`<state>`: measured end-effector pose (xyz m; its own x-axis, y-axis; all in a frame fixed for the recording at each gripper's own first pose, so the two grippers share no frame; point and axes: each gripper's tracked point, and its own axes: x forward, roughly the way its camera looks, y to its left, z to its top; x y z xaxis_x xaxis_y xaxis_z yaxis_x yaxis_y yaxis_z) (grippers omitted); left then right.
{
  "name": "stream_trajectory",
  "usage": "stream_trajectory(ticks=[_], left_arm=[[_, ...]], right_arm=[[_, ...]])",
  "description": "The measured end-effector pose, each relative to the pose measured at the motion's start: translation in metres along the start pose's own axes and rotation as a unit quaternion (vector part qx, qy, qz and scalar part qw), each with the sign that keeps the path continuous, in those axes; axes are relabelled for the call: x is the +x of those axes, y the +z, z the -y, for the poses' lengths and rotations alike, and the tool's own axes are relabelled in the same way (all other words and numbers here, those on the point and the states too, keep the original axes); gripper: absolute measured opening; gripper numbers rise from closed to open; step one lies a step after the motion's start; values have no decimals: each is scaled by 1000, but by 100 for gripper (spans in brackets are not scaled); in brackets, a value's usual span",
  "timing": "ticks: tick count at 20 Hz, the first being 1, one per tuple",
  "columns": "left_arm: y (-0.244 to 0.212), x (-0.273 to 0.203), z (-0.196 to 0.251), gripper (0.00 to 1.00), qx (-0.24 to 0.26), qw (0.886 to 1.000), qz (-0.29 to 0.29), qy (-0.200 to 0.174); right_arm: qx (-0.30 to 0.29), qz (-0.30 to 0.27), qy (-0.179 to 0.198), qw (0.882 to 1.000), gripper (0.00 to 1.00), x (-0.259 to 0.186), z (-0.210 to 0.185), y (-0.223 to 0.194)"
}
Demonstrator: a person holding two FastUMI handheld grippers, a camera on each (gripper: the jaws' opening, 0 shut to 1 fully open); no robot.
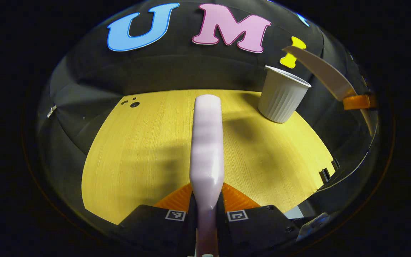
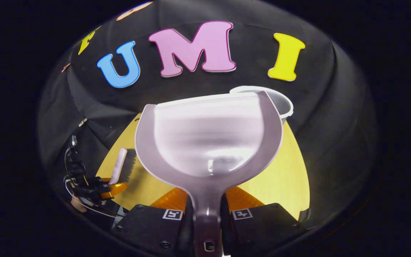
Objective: Pick up the small broom and dustpan from the desktop, sweep the trash into the dustpan with the broom, and then empty the trash into the garbage bin.
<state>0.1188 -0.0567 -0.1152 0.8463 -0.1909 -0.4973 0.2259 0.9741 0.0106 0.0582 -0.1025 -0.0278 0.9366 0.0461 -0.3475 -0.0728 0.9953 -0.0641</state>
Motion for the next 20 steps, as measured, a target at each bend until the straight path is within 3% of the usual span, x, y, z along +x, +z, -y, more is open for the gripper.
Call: stream_trajectory(ticks=[1, 3, 6, 10, 11, 12, 20], left_arm=[[-5, 4, -1, 27, -1, 1000, -6, 2], [-16, 14, -1, 28, -15, 1000, -22, 0], [-27, 32, -1, 27, -38, 998, -48, -1], [-30, 62, 0, 28, -29, 996, -80, 10], [-33, 67, -2, 28, -27, 996, -88, 14], [-35, 74, -2, 29, -27, 995, -98, 20], [-40, 115, -4, 29, 7, 986, -157, 55]], right_arm=[[-2, -15, -1, 1000, 35, 10, -4, -19], [-4, -53, 3, 999, 39, 35, -13, -59], [-4, -108, 5, 994, 35, 69, -19, -113], [16, -152, -3, 988, 35, 106, -15, -158], [14, -159, -11, 987, 39, 115, -10, -167], [11, -165, -18, 986, 35, 124, -6, -173], [19, -194, -32, 980, 36, 136, -4, -179]])
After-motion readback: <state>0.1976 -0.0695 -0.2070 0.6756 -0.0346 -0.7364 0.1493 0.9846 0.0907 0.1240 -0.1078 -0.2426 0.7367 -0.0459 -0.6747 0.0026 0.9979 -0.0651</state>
